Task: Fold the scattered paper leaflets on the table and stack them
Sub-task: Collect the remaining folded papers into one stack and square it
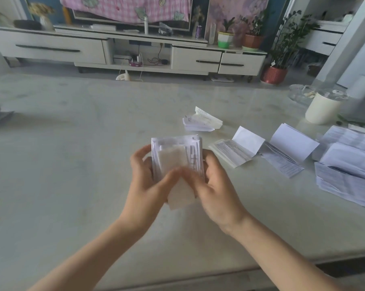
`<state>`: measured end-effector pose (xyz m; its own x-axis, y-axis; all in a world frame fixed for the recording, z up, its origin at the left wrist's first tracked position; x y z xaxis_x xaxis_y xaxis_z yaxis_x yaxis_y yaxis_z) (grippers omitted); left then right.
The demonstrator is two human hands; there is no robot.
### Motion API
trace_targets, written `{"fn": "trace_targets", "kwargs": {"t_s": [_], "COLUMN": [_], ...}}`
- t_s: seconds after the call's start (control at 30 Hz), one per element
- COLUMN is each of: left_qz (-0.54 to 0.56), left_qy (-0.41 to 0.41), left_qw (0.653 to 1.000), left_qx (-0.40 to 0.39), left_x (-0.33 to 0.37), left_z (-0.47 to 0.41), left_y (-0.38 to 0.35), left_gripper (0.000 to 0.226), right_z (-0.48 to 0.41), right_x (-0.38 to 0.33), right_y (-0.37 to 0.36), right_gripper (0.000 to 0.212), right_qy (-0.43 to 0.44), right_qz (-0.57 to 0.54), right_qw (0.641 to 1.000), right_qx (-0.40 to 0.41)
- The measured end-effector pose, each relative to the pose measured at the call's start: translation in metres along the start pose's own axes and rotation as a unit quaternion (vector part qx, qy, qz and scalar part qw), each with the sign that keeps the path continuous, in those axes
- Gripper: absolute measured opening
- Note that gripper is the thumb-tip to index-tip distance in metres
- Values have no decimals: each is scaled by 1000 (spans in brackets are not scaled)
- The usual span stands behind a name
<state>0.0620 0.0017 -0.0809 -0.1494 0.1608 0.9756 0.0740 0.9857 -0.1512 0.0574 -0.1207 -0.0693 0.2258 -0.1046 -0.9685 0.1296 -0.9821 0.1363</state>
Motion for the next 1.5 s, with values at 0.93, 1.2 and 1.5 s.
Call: {"fn": "trace_targets", "kwargs": {"t_s": [0.93,1.2,1.5], "left_qz": [83,96,83], "left_qy": [124,145,151], "left_qw": [987,984,985], "left_qx": [-56,-27,19], "left_x": [-22,-22,-19], "left_z": [2,-1,0], "left_y": [-6,-1,5], "left_gripper": [15,11,11], "right_z": [-31,-26,-6], "right_x": [21,6,-15], "right_y": [96,98,81], "right_gripper": [19,16,10], "right_qy": [-119,-72,-147], "right_qz": [655,610,-8], "right_qw": [746,788,987], "right_qx": [-20,35,66]}}
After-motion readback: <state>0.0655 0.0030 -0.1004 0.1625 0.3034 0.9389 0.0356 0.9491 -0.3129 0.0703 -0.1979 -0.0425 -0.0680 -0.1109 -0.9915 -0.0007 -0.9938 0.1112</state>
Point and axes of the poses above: each hand's wrist, its own z-axis away from the middle knuckle, its own y-axis out of the back of the hand, x = y × z, the point moved 6 cm from there along -z, towards the middle knuckle, and after that the axes turned 5 degrees about -x, right-handed, at the moved point
